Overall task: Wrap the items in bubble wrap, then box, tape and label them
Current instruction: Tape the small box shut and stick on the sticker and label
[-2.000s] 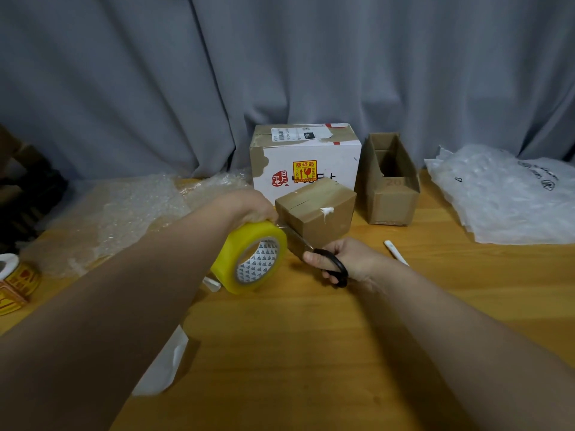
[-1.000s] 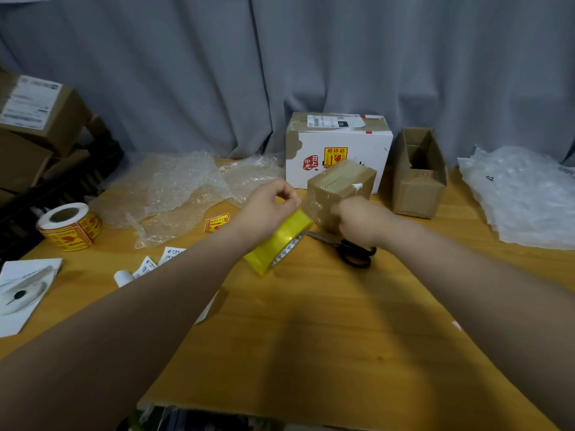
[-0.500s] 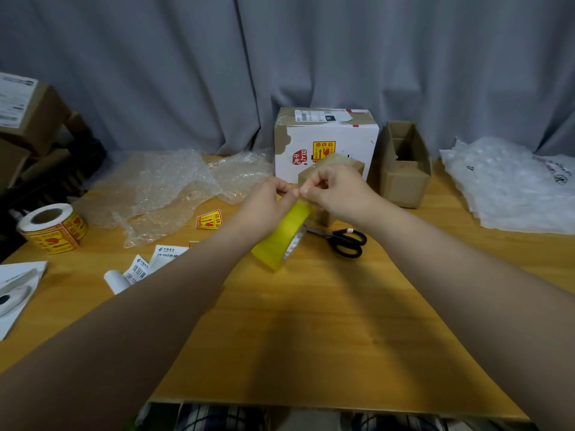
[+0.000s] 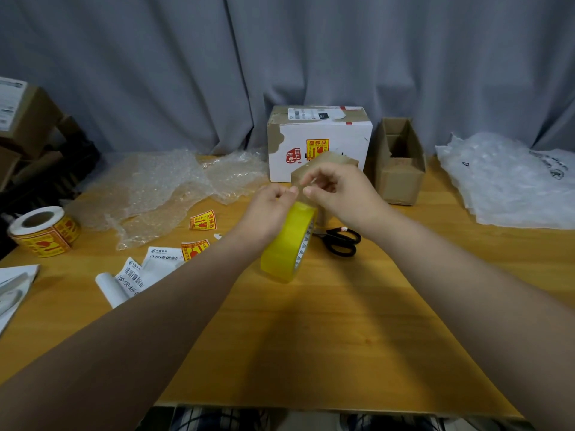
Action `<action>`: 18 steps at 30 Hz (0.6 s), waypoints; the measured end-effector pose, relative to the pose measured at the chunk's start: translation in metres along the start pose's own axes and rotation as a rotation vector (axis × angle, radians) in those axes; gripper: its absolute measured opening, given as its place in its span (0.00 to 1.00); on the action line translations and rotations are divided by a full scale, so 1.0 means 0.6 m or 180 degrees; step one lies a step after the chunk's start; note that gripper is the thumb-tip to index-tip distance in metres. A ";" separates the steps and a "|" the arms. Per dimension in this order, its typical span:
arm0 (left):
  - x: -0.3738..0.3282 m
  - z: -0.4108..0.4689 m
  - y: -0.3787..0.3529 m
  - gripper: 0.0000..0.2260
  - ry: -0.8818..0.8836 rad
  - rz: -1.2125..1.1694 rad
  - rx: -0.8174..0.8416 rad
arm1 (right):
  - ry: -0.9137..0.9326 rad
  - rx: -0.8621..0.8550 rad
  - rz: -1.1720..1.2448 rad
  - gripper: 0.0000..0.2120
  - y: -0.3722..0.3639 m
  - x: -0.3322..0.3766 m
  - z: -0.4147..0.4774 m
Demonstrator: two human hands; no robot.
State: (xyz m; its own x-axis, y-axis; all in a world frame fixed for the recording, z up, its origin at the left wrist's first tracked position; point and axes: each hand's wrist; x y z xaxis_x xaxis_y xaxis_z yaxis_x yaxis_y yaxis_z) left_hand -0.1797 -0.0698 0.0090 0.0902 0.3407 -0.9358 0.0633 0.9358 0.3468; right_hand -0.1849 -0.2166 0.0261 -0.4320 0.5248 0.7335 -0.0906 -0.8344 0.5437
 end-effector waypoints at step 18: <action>0.017 -0.040 -0.004 0.15 -0.1478 0.1950 0.0048 | -0.1103 0.0850 0.0184 0.11 0.012 -0.023 -0.044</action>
State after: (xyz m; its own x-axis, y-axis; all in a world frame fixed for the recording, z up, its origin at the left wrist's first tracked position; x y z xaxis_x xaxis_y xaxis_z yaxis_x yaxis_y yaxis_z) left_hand -0.2030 -0.0666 -0.0027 0.5215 0.7217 -0.4551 -0.1192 0.5898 0.7987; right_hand -0.2033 -0.2343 0.0088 -0.0990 0.5420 0.8345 0.1796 -0.8152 0.5507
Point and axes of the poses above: each hand's wrist, its own z-axis towards the middle knuckle, its own y-axis out of the back of the hand, x = y × z, and after that the axes turned 3 degrees about y, right-handed
